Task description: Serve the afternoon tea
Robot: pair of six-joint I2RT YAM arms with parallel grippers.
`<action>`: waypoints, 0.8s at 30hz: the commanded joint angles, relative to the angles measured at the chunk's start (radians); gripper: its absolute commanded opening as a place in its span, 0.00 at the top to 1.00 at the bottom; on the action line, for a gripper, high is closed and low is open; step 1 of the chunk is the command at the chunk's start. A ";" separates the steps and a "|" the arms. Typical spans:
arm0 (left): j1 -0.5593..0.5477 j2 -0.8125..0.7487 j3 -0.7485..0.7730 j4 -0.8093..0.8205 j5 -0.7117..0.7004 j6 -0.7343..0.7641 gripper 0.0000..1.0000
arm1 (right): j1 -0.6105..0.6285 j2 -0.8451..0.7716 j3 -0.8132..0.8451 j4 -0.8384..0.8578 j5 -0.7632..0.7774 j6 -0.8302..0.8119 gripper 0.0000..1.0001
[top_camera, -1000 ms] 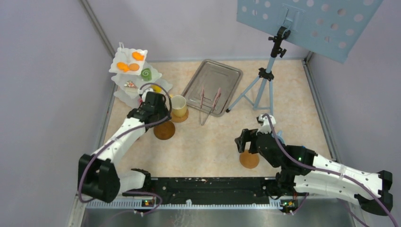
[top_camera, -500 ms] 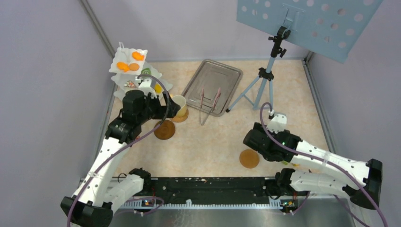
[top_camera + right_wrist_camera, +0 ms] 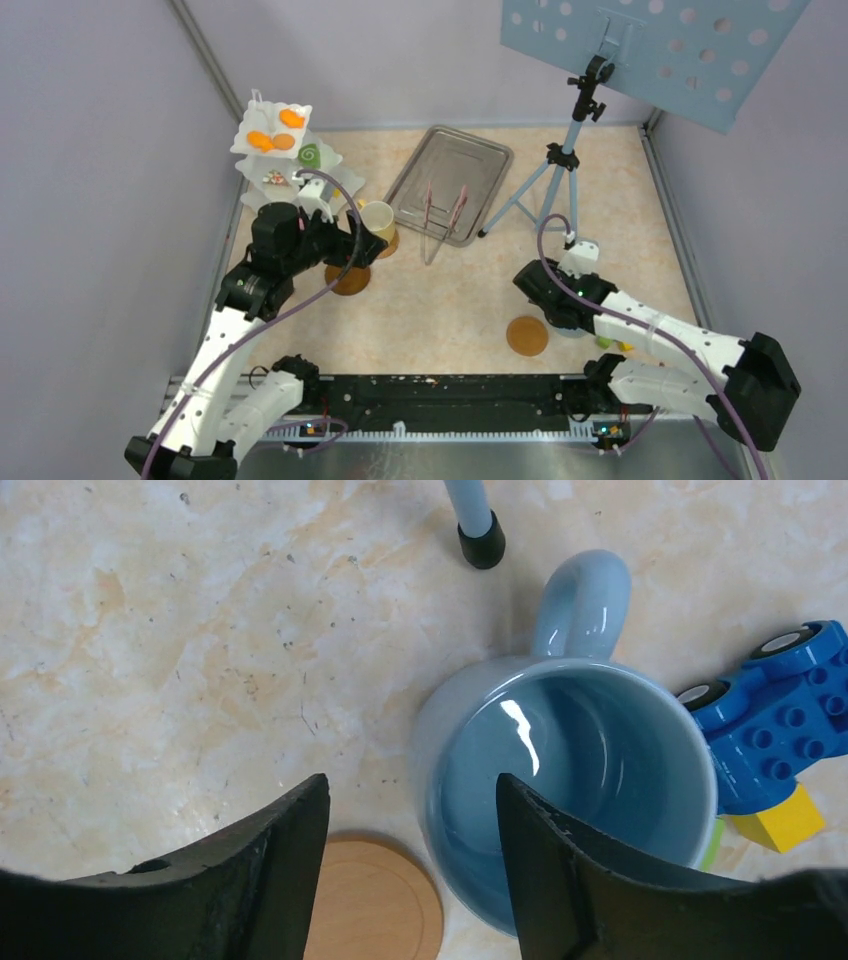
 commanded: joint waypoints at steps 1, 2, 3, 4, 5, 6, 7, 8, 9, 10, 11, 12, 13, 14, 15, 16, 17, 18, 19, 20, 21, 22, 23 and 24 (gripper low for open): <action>0.003 -0.043 0.009 -0.011 0.006 0.038 0.01 | -0.006 0.078 0.012 0.082 0.011 -0.022 0.47; 0.003 -0.048 0.010 -0.014 0.005 0.040 0.01 | -0.005 0.086 0.008 0.089 0.010 -0.016 0.52; 0.003 -0.049 0.013 -0.017 0.006 0.041 0.01 | -0.005 0.092 0.003 0.095 0.008 -0.017 0.61; 0.003 -0.050 0.016 -0.019 0.007 0.042 0.01 | -0.005 0.097 -0.001 0.093 0.009 -0.009 0.70; 0.003 -0.049 0.019 -0.022 0.012 0.044 0.01 | -0.006 0.100 0.000 0.081 0.015 0.007 0.78; 0.003 -0.049 0.021 -0.026 0.016 0.047 0.01 | -0.006 0.101 0.005 0.067 0.021 0.019 0.86; 0.003 -0.048 0.025 -0.028 0.023 0.050 0.01 | -0.006 0.099 0.010 0.059 0.024 0.017 0.95; 0.003 -0.050 0.030 -0.031 0.028 0.055 0.01 | -0.006 0.096 0.019 0.056 0.025 -0.004 1.00; 0.003 -0.048 0.035 -0.033 0.034 0.061 0.01 | -0.006 0.089 0.032 0.050 0.030 -0.025 1.00; 0.002 -0.047 0.041 -0.038 0.038 0.069 0.01 | -0.004 0.082 0.047 0.039 0.032 -0.046 1.00; 0.003 -0.046 0.053 -0.041 0.042 0.080 0.01 | -0.002 0.072 0.073 0.035 0.026 -0.087 1.00; 0.003 -0.046 0.061 -0.046 0.046 0.096 0.01 | -0.001 0.061 0.096 0.046 0.012 -0.148 1.00; 0.002 -0.043 0.071 -0.050 0.053 0.108 0.01 | 0.010 0.052 0.118 0.056 -0.004 -0.207 1.00; 0.002 -0.042 0.079 -0.053 0.058 0.119 0.01 | 0.026 0.039 0.143 0.069 -0.022 -0.268 1.00; 0.002 -0.043 0.085 -0.054 0.064 0.127 0.01 | 0.054 0.029 0.164 0.098 -0.041 -0.340 1.00; 0.003 -0.043 0.089 -0.056 0.072 0.129 0.01 | 0.088 0.023 0.182 0.130 -0.073 -0.418 1.00; 0.003 -0.044 0.090 -0.053 0.083 0.128 0.01 | 0.121 0.024 0.200 0.162 -0.113 -0.502 1.00; 0.003 -0.045 0.086 -0.045 0.110 0.122 0.01 | 0.155 0.030 0.218 0.191 -0.175 -0.599 1.00; 0.003 -0.047 0.079 -0.029 0.143 0.113 0.01 | 0.185 0.037 0.237 0.213 -0.264 -0.686 1.00; 0.004 -0.049 0.065 -0.011 0.185 0.102 0.01 | 0.208 0.043 0.248 0.237 -0.375 -0.778 1.00; 0.003 -0.052 0.047 0.016 0.234 0.090 0.01 | 0.228 0.043 0.243 0.284 -0.529 -0.876 1.00; 0.003 -0.054 0.027 0.044 0.291 0.076 0.01 | 0.241 0.042 0.239 0.307 -0.702 -0.960 1.00; 0.003 -0.057 0.005 0.078 0.348 0.062 0.01 | 0.253 0.042 0.237 0.314 -0.807 -1.037 1.00; 0.003 -0.059 -0.017 0.111 0.406 0.049 0.01 | 0.267 0.045 0.242 0.306 -0.896 -1.099 1.00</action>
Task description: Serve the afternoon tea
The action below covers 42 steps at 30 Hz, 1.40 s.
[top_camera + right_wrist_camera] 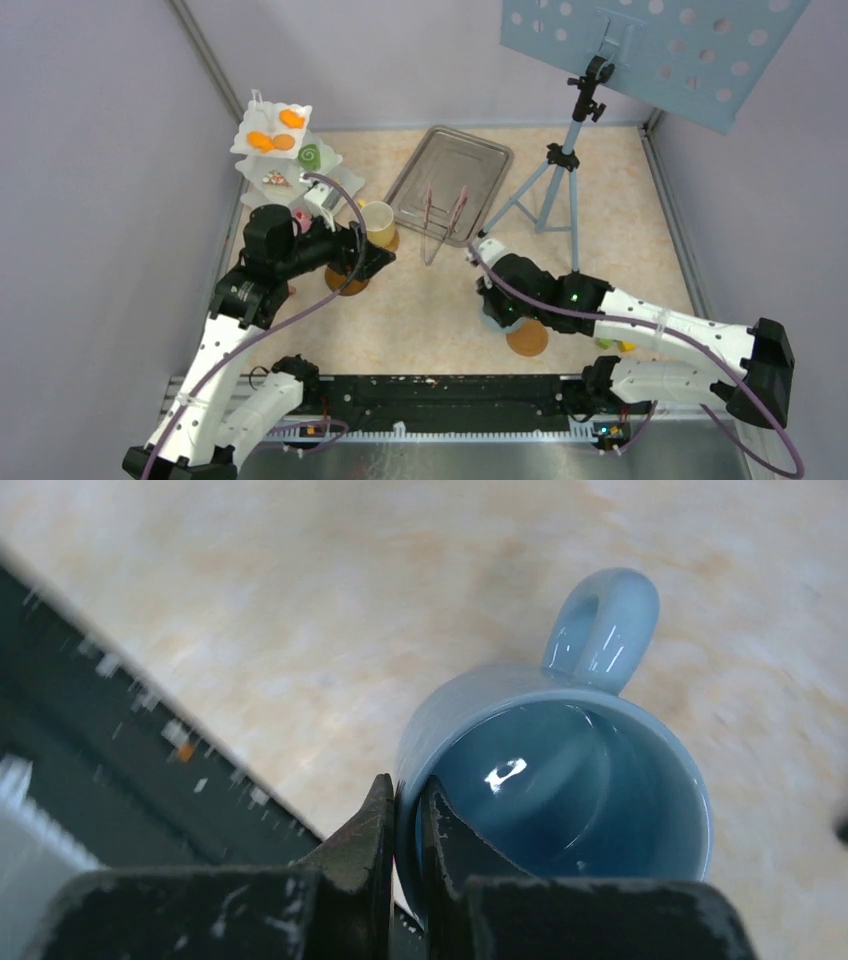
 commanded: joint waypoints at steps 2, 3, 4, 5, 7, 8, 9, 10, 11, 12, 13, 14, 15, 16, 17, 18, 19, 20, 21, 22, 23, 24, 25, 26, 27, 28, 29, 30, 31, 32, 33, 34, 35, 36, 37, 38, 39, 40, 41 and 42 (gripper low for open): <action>0.002 -0.023 -0.097 0.202 0.359 -0.057 0.01 | 0.072 -0.014 0.077 0.093 -0.596 -0.529 1.00; 0.002 -0.022 -0.112 0.225 0.430 -0.063 0.01 | 0.073 -0.016 0.082 0.089 -0.653 -0.557 1.00; 0.003 -0.022 -0.131 0.250 0.496 -0.068 0.01 | 0.073 -0.020 0.086 0.081 -0.717 -0.598 1.00; 0.000 -0.018 -0.154 0.269 0.552 -0.075 0.01 | 0.073 -0.022 0.094 0.072 -0.780 -0.631 1.00; -0.016 -0.014 -0.182 0.292 0.616 -0.085 0.01 | 0.073 -0.033 0.104 0.056 -0.877 -0.686 1.00; -0.029 -0.013 -0.195 0.302 0.629 -0.092 0.01 | 0.073 -0.044 0.103 0.058 -0.925 -0.710 1.00; -0.043 -0.012 -0.205 0.311 0.638 -0.095 0.01 | 0.073 -0.060 0.098 0.060 -0.967 -0.734 1.00; -0.061 -0.009 -0.212 0.312 0.648 -0.094 0.01 | 0.072 -0.075 0.091 0.062 -1.005 -0.757 1.00; -0.078 -0.003 -0.218 0.312 0.656 -0.087 0.01 | 0.072 -0.089 0.088 0.065 -1.027 -0.769 1.00; -0.103 0.003 -0.220 0.311 0.661 -0.079 0.01 | 0.073 -0.099 0.089 0.065 -1.047 -0.781 1.00; -0.135 0.013 -0.221 0.300 0.656 -0.067 0.01 | 0.073 -0.108 0.091 0.063 -1.072 -0.791 1.00; -0.172 0.026 -0.218 0.288 0.638 -0.052 0.01 | 0.072 -0.116 0.094 0.067 -1.089 -0.793 1.00; -0.217 0.043 -0.213 0.266 0.615 -0.028 0.01 | 0.073 -0.123 0.097 0.070 -1.106 -0.790 1.00; -0.262 0.065 -0.205 0.240 0.585 -0.002 0.01 | 0.072 -0.128 0.103 0.068 -1.122 -0.788 1.00; -0.308 0.090 -0.193 0.206 0.557 0.025 0.01 | 0.073 -0.129 0.111 0.061 -1.138 -0.787 1.00; -0.343 0.111 -0.182 0.182 0.531 0.048 0.01 | 0.072 -0.128 0.120 0.050 -1.151 -0.785 1.00; -0.368 0.132 -0.174 0.165 0.512 0.063 0.01 | 0.072 -0.127 0.130 0.036 -1.160 -0.789 1.00; -0.385 0.149 -0.169 0.156 0.502 0.076 0.01 | 0.073 -0.130 0.138 0.027 -1.169 -0.788 1.00; -0.399 0.159 -0.166 0.155 0.501 0.081 0.01 | 0.072 -0.133 0.143 0.020 -1.173 -0.786 1.00; -0.412 0.166 -0.163 0.156 0.502 0.087 0.01 | 0.072 -0.136 0.148 0.010 -1.178 -0.786 1.00; -0.428 0.178 -0.159 0.156 0.501 0.092 0.01 | 0.072 -0.140 0.152 0.005 -1.182 -0.787 1.00; -0.445 0.192 -0.153 0.153 0.489 0.100 0.01 | 0.072 -0.143 0.154 0.001 -1.185 -0.787 1.00; -0.465 0.208 -0.145 0.146 0.474 0.108 0.01 | 0.073 -0.146 0.157 -0.002 -1.191 -0.787 1.00; -0.484 0.224 -0.138 0.139 0.465 0.114 0.01 | 0.072 -0.147 0.162 -0.004 -1.197 -0.791 1.00; -0.509 0.243 -0.131 0.137 0.458 0.115 0.01 | 0.072 -0.147 0.167 -0.009 -1.202 -0.795 1.00; -0.529 0.260 -0.122 0.135 0.434 0.116 0.01 | 0.072 -0.146 0.170 -0.013 -1.204 -0.796 1.00; -0.549 0.278 -0.112 0.131 0.409 0.119 0.03 | 0.072 -0.145 0.171 -0.014 -1.202 -0.795 1.00; -0.569 0.295 -0.100 0.125 0.388 0.121 0.07 | 0.072 -0.142 0.172 -0.015 -1.203 -0.795 1.00; -0.587 0.310 -0.089 0.118 0.370 0.122 0.11 | 0.072 -0.139 0.174 -0.018 -1.202 -0.798 1.00; -0.602 0.325 -0.077 0.111 0.358 0.124 0.17 | 0.072 -0.136 0.175 -0.021 -1.202 -0.803 1.00; -0.619 0.341 -0.068 0.105 0.348 0.126 0.21 | 0.072 -0.136 0.174 -0.020 -1.200 -0.806 1.00; -0.631 0.349 -0.060 0.097 0.338 0.132 0.25 | 0.072 -0.136 0.172 -0.020 -1.197 -0.808 1.00; -0.644 0.355 -0.051 0.086 0.330 0.137 0.27 | 0.073 -0.135 0.171 -0.021 -1.196 -0.812 1.00; -0.652 0.362 -0.046 0.075 0.324 0.144 0.28 | 0.072 -0.136 0.169 -0.023 -1.194 -0.815 1.00; -0.660 0.367 -0.038 0.067 0.318 0.150 0.29 | 0.073 -0.137 0.168 -0.024 -1.191 -0.819 1.00; -0.668 0.373 -0.033 0.059 0.316 0.156 0.29 | 0.073 -0.139 0.165 -0.024 -1.187 -0.822 1.00; -0.679 0.379 -0.029 0.050 0.314 0.162 0.30 | 0.072 -0.141 0.162 -0.023 -1.185 -0.825 1.00; -0.684 0.386 -0.030 0.045 0.312 0.166 0.32 | 0.071 -0.142 0.160 -0.022 -1.184 -0.827 1.00; -0.692 0.391 -0.028 0.037 0.308 0.169 0.33 | 0.072 -0.142 0.160 -0.025 -1.183 -0.829 1.00; -0.702 0.396 -0.027 0.033 0.305 0.173 0.36 | 0.072 -0.146 0.159 -0.026 -1.181 -0.829 1.00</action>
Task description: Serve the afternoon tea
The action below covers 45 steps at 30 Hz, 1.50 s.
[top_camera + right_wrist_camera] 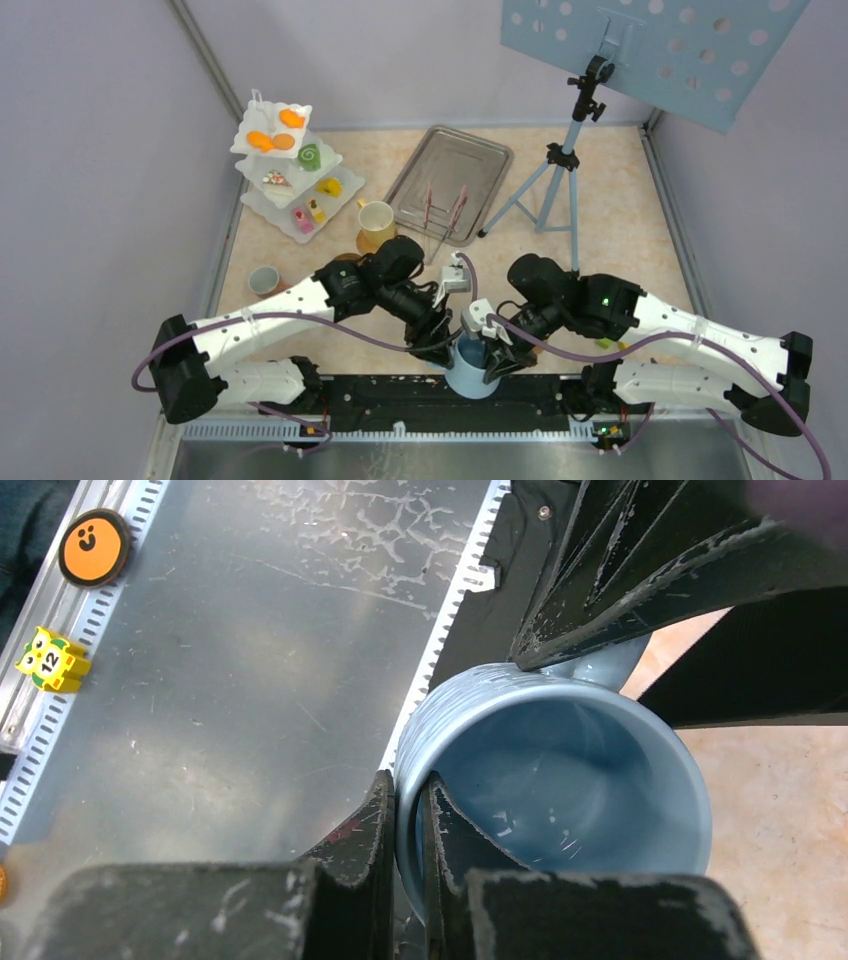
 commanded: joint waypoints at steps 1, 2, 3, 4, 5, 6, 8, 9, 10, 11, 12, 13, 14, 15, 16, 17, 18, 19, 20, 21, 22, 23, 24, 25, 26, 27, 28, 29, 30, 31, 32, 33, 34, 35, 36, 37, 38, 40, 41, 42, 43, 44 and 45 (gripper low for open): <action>-0.040 0.019 0.042 -0.033 -0.024 0.052 0.38 | 0.002 -0.039 0.062 0.091 -0.046 -0.045 1.00; -0.047 0.023 0.046 -0.040 -0.027 0.057 0.40 | 0.002 -0.044 0.060 0.094 -0.044 -0.044 1.00; -0.053 0.026 0.049 -0.042 -0.030 0.061 0.45 | 0.002 -0.052 0.058 0.098 -0.044 -0.043 1.00; -0.060 0.027 0.053 -0.041 -0.032 0.065 0.53 | 0.002 -0.057 0.056 0.100 -0.043 -0.044 1.00; -0.065 0.027 0.056 -0.041 -0.038 0.071 0.63 | 0.003 -0.062 0.056 0.102 -0.041 -0.046 1.00; -0.070 0.026 0.061 -0.044 -0.048 0.079 0.77 | 0.002 -0.067 0.054 0.104 -0.034 -0.047 1.00; -0.075 0.017 0.070 -0.055 -0.104 0.094 1.00 | 0.001 -0.078 0.046 0.111 0.000 -0.040 1.00; -0.075 0.005 0.070 -0.055 -0.147 0.096 1.00 | 0.001 -0.084 0.038 0.120 0.029 -0.029 1.00; -0.076 -0.006 0.067 -0.054 -0.195 0.098 1.00 | 0.002 -0.092 0.029 0.131 0.057 -0.013 0.92; -0.075 -0.020 0.065 -0.052 -0.250 0.095 1.00 | 0.001 -0.100 0.016 0.152 0.096 0.010 0.83; -0.075 -0.034 0.063 -0.049 -0.310 0.081 1.00 | 0.001 -0.114 -0.001 0.176 0.136 0.036 0.74; -0.074 -0.047 0.062 -0.050 -0.368 0.067 1.00 | 0.001 -0.130 -0.021 0.203 0.179 0.061 0.61; -0.074 -0.059 0.062 -0.052 -0.421 0.055 1.00 | 0.001 -0.150 -0.045 0.236 0.256 0.092 0.53; -0.075 -0.069 0.061 -0.056 -0.486 0.038 1.00 | 0.000 -0.175 -0.071 0.267 0.324 0.124 0.47; -0.074 -0.080 0.057 -0.060 -0.545 0.024 1.00 | 0.001 -0.200 -0.095 0.298 0.406 0.139 0.40; -0.074 -0.088 0.053 -0.062 -0.616 0.007 1.00 | 0.001 -0.229 -0.117 0.325 0.516 0.164 0.30; -0.074 -0.096 0.050 -0.073 -0.719 -0.011 1.00 | 0.001 -0.258 -0.136 0.355 0.640 0.209 0.23; -0.073 -0.101 0.049 -0.087 -0.796 -0.038 1.00 | 0.001 -0.283 -0.155 0.384 0.794 0.256 0.17; -0.072 -0.107 0.046 -0.100 -0.883 -0.069 1.00 | -0.002 -0.306 -0.169 0.407 0.945 0.300 0.13; -0.072 -0.115 0.042 -0.112 -0.973 -0.105 1.00 | -0.001 -0.325 -0.177 0.420 1.063 0.352 0.09; -0.070 -0.124 0.036 -0.126 -1.053 -0.148 1.00 | -0.005 -0.340 -0.179 0.423 1.179 0.413 0.08; -0.069 -0.129 0.031 -0.142 -1.137 -0.197 1.00 | -0.010 -0.349 -0.178 0.421 1.279 0.475 0.07; -0.065 -0.133 0.034 -0.175 -1.217 -0.265 1.00 | -0.014 -0.356 -0.176 0.411 1.367 0.538 0.05; -0.064 -0.138 0.038 -0.214 -1.303 -0.337 1.00 | -0.019 -0.358 -0.172 0.397 1.421 0.585 0.05; -0.063 -0.149 0.035 -0.242 -1.377 -0.397 1.00 | -0.023 -0.361 -0.168 0.383 1.459 0.622 0.05; -0.064 -0.166 0.024 -0.261 -1.442 -0.456 1.00 | -0.026 -0.360 -0.166 0.369 1.483 0.650 0.05; -0.061 -0.185 0.010 -0.273 -1.512 -0.512 1.00 | -0.027 -0.359 -0.164 0.356 1.504 0.673 0.05; -0.059 -0.205 -0.009 -0.282 -1.572 -0.563 1.00 | -0.028 -0.358 -0.164 0.347 1.520 0.697 0.05; -0.054 -0.220 -0.025 -0.286 -1.618 -0.599 1.00 | -0.028 -0.356 -0.164 0.338 1.527 0.715 0.05; -0.044 -0.232 -0.038 -0.287 -1.665 -0.633 1.00 | -0.028 -0.353 -0.164 0.334 1.528 0.733 0.05; -0.030 -0.242 -0.047 -0.282 -1.701 -0.656 1.00 | -0.028 -0.350 -0.165 0.331 1.528 0.753 0.05; -0.014 -0.245 -0.056 -0.265 -1.730 -0.668 1.00 | -0.028 -0.347 -0.168 0.332 1.524 0.767 0.05; 0.003 -0.248 -0.067 -0.243 -1.753 -0.676 1.00 | -0.029 -0.343 -0.173 0.339 1.509 0.771 0.05; 0.022 -0.249 -0.076 -0.231 -1.779 -0.698 1.00 | -0.028 -0.338 -0.179 0.347 1.490 0.767 0.05; 0.042 -0.250 -0.087 -0.217 -1.799 -0.715 1.00 | -0.028 -0.328 -0.182 0.350 1.473 0.764 0.06; 0.070 -0.251 -0.096 -0.201 -1.805 -0.727 1.00 | -0.028 -0.321 -0.181 0.345 1.463 0.767 0.06; 0.099 -0.251 -0.107 -0.186 -1.803 -0.737 1.00 | -0.028 -0.310 -0.179 0.336 1.458 0.775 0.06; 0.161 -0.252 -0.146 -0.106 -1.780 -0.706 1.00 | -0.029 -0.298 -0.174 0.319 1.445 0.789 0.06; 0.184 -0.250 -0.173 -0.070 -1.769 -0.694 1.00 | -0.028 -0.294 -0.173 0.313 1.441 0.795 0.06; 0.200 -0.246 -0.192 -0.032 -1.767 -0.679 1.00 | -0.028 -0.293 -0.174 0.308 1.435 0.800 0.06; 0.208 -0.239 -0.205 -0.004 -1.771 -0.669 1.00 | -0.028 -0.294 -0.176 0.307 1.429 0.803 0.06; 0.211 -0.231 -0.217 0.017 -1.779 -0.667 1.00 | -0.028 -0.295 -0.178 0.308 1.423 0.803 0.06; 0.212 -0.222 -0.227 0.041 -1.783 -0.663 1.00 | -0.028 -0.298 -0.181 0.308 1.419 0.805 0.06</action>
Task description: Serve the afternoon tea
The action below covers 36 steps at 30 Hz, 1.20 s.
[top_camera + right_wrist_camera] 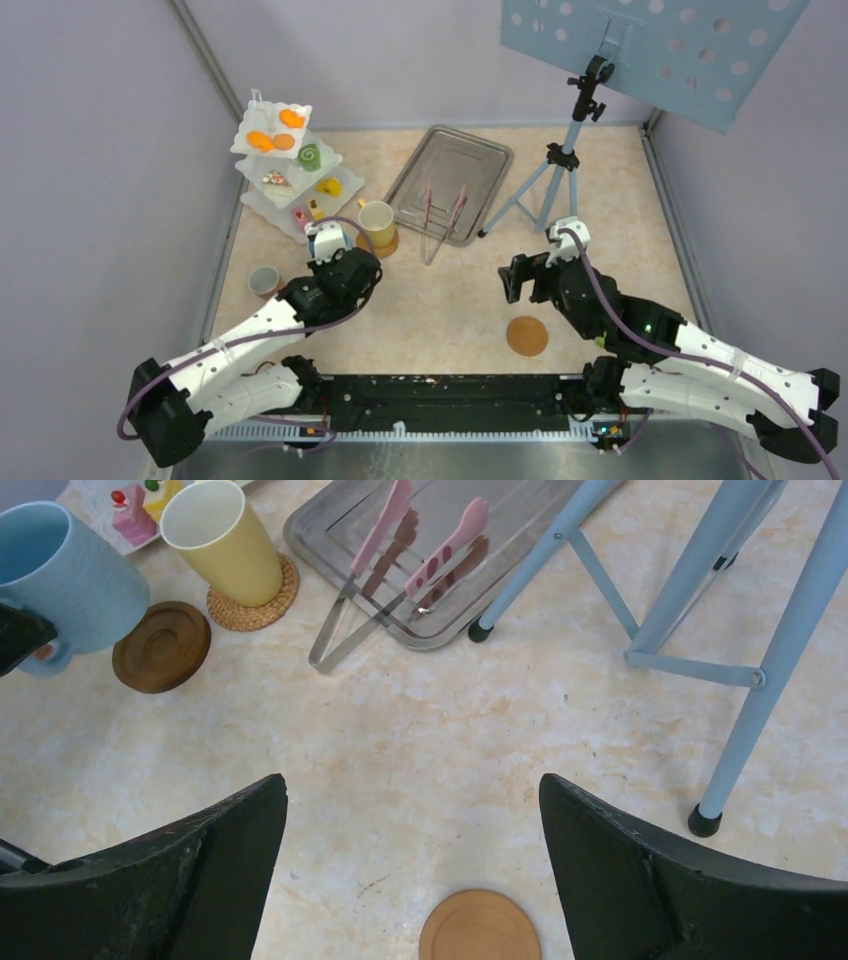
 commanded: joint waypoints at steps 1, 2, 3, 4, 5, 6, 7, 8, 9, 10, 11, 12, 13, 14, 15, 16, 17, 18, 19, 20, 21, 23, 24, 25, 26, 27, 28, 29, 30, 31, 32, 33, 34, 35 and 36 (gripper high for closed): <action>0.013 0.009 -0.034 0.242 -0.098 0.009 1.00 | -0.006 -0.007 -0.003 0.000 -0.019 0.035 0.06; 0.013 0.015 -0.052 0.277 -0.092 0.024 1.00 | -0.006 -0.010 -0.005 0.002 -0.020 0.035 0.06; 0.013 0.023 -0.062 0.296 -0.086 0.026 1.00 | -0.006 -0.012 -0.006 0.003 -0.020 0.035 0.06; 0.013 0.033 -0.066 0.304 -0.078 0.020 1.00 | -0.006 -0.012 -0.006 0.005 -0.020 0.034 0.06; 0.013 0.042 -0.070 0.304 -0.074 0.007 1.00 | -0.006 -0.012 -0.006 0.006 -0.021 0.034 0.07; 0.013 0.051 -0.074 0.304 -0.071 -0.011 1.00 | -0.006 -0.012 -0.006 0.007 -0.021 0.033 0.07; 0.013 0.061 -0.079 0.308 -0.071 -0.018 1.00 | -0.006 -0.011 -0.007 0.009 -0.022 0.032 0.07; 0.014 0.071 -0.085 0.308 -0.078 -0.029 1.00 | -0.006 -0.011 -0.009 0.012 -0.022 0.030 0.07; 0.014 0.082 -0.090 0.303 -0.088 -0.044 1.00 | -0.006 -0.009 -0.010 0.014 -0.022 0.029 0.07; 0.013 0.091 -0.096 0.303 -0.099 -0.055 1.00 | -0.006 -0.008 -0.011 0.018 -0.023 0.028 0.07; 0.013 0.098 -0.105 0.314 -0.107 -0.052 1.00 | -0.006 -0.006 -0.013 0.022 -0.026 0.028 0.07; 0.014 0.104 -0.115 0.330 -0.109 -0.048 1.00 | -0.006 -0.003 -0.013 0.023 -0.031 0.027 0.07; 0.014 0.107 -0.126 0.340 -0.109 -0.050 1.00 | -0.006 0.002 -0.014 0.025 -0.039 0.029 0.07; 0.014 0.111 -0.130 0.347 -0.105 -0.055 1.00 | -0.006 0.008 -0.013 0.023 -0.044 0.031 0.07; 0.014 0.113 -0.134 0.343 -0.102 -0.067 1.00 | -0.006 0.014 -0.012 0.018 -0.046 0.037 0.07; 0.014 0.114 -0.137 0.338 -0.102 -0.082 1.00 | -0.006 0.021 -0.011 0.011 -0.047 0.044 0.07; 0.014 0.116 -0.143 0.339 -0.102 -0.093 1.00 | -0.006 0.027 -0.009 0.004 -0.049 0.057 0.07; 0.013 0.116 -0.150 0.345 -0.103 -0.098 1.00 | -0.006 0.034 -0.009 -0.003 -0.053 0.067 0.07; 0.014 0.116 -0.157 0.353 -0.101 -0.098 1.00 | -0.006 0.038 -0.011 -0.008 -0.058 0.073 0.07; 0.014 0.115 -0.162 0.358 -0.099 -0.099 1.00 | -0.006 0.043 -0.013 -0.012 -0.061 0.079 0.07; 0.014 0.115 -0.165 0.358 -0.097 -0.103 1.00 | -0.006 0.048 -0.016 -0.017 -0.065 0.085 0.07; 0.014 0.115 -0.172 0.354 -0.094 -0.117 0.99 | -0.006 0.056 -0.019 -0.020 -0.073 0.095 0.07; 0.013 0.116 -0.176 0.352 -0.092 -0.123 0.95 | -0.006 0.061 -0.020 -0.025 -0.075 0.103 0.07; 0.014 0.115 -0.177 0.350 -0.089 -0.124 0.91 | -0.006 0.065 -0.019 -0.032 -0.077 0.118 0.07; 0.013 0.114 -0.178 0.345 -0.083 -0.124 0.88 | -0.006 0.069 -0.017 -0.040 -0.081 0.136 0.07; 0.014 0.111 -0.176 0.337 -0.077 -0.128 0.85 | -0.006 0.077 -0.014 -0.050 -0.087 0.157 0.07; 0.014 0.106 -0.175 0.325 -0.067 -0.131 0.83 | -0.006 0.083 -0.008 -0.065 -0.093 0.185 0.07; 0.014 0.101 -0.173 0.318 -0.057 -0.130 0.80 | -0.006 0.092 -0.003 -0.086 -0.097 0.217 0.07; 0.014 0.094 -0.169 0.309 -0.046 -0.129 0.77 | -0.006 0.101 0.004 -0.112 -0.102 0.259 0.06; 0.014 0.088 -0.165 0.297 -0.037 -0.132 0.72 | -0.006 0.113 0.010 -0.143 -0.103 0.303 0.06; 0.014 0.081 -0.161 0.284 -0.026 -0.137 0.65 | -0.006 0.123 0.012 -0.175 -0.102 0.360 0.06; 0.014 0.073 -0.159 0.271 -0.017 -0.138 0.59 | -0.006 0.136 0.011 -0.218 -0.102 0.418 0.06; 0.014 0.065 -0.156 0.257 -0.008 -0.139 0.53 | -0.006 0.147 0.002 -0.244 -0.106 0.471 0.05; 0.014 0.055 -0.151 0.243 -0.001 -0.142 0.48 | -0.006 0.161 -0.008 -0.269 -0.120 0.523 0.05; 0.014 0.045 -0.146 0.228 0.006 -0.145 0.44 | -0.006 0.178 -0.018 -0.298 -0.133 0.564 0.05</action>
